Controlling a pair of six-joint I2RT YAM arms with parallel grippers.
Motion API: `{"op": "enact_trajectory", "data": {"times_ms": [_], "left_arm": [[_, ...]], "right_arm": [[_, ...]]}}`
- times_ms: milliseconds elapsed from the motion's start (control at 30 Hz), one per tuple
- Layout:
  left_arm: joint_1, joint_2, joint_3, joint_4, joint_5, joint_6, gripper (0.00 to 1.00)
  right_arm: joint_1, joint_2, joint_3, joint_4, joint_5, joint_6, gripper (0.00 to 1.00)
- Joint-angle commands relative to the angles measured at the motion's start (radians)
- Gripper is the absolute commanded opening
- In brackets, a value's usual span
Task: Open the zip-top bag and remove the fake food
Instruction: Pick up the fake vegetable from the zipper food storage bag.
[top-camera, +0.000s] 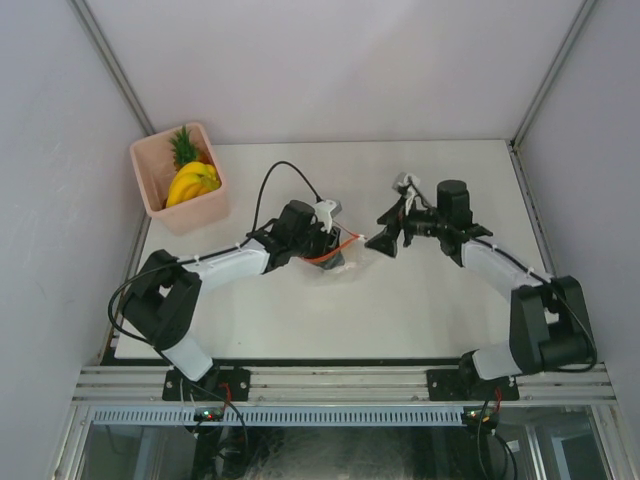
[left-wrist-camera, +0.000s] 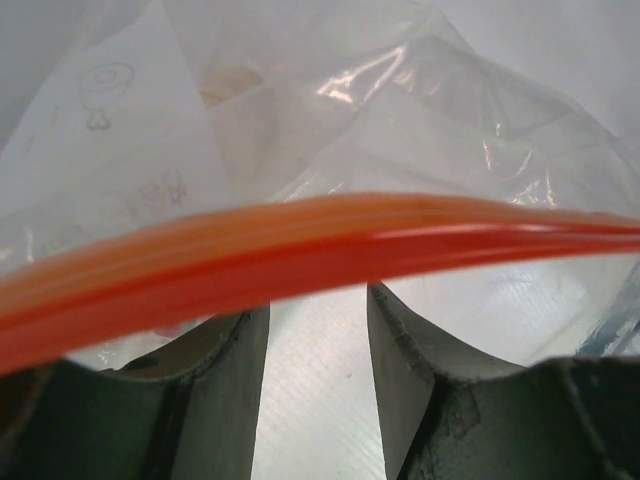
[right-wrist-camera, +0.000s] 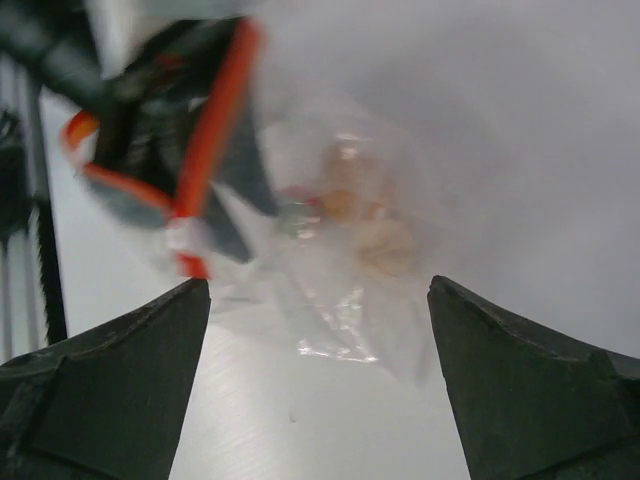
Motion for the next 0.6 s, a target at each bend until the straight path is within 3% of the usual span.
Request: {"op": "enact_trajectory", "data": {"times_ms": [0,67,300,433,567], "left_arm": [[0.017,-0.045,-0.026,0.076,0.034,-0.026,0.47],[0.021,-0.048,-0.034,0.076,0.049,-0.014,0.47],[0.021,-0.024,-0.036,0.077,0.110,0.025,0.48],[0.022,-0.006,-0.031,0.067,0.101,0.035,0.48],[0.023,0.015,-0.017,0.060,0.102,0.038,0.47]], "right_arm": [[-0.126,0.144,0.037,0.366,0.063,0.413,0.87],[-0.135,0.206,0.092,0.348,0.113,0.476,0.83],[-0.005,0.528,0.512,-0.051,0.172,0.452,0.73],[0.036,0.696,0.685,-0.254,0.158,0.419,0.55],[0.071,0.758,0.707,-0.346,0.143,0.357,0.40]]}}
